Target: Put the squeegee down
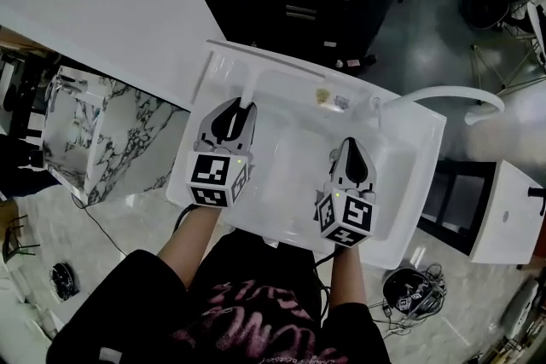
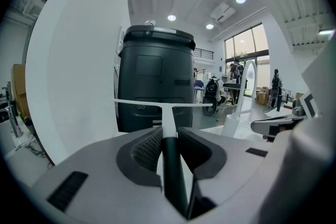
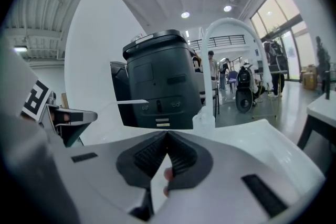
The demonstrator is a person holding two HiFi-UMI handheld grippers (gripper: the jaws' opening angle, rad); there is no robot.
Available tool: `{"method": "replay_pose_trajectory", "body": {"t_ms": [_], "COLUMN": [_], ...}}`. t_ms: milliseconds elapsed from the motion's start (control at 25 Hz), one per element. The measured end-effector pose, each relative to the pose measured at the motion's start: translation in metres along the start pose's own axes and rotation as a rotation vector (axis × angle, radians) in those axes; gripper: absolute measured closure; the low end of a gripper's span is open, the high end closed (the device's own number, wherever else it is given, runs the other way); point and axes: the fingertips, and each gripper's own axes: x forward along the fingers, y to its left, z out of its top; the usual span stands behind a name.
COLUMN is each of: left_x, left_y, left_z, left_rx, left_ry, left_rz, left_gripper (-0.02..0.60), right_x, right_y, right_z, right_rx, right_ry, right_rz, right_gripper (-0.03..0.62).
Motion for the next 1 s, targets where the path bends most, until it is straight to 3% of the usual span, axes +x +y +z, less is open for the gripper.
{"method": "replay_pose_trajectory", "body": {"t_ms": [1000], "left_x": [0.037], "left_y": [0.001], "left_z": [-0.073], "left_rx": [-0.042], "left_ry": [0.157], "left_rz": [-0.009], "left_gripper": [0.485], "right_x": [0.039], "right_y": [0.003], "right_z": [-0.054], "right_rx": [0.037], "right_ry": [0.109], "right_rz": [0.039], "right_gripper": [0.574]}}
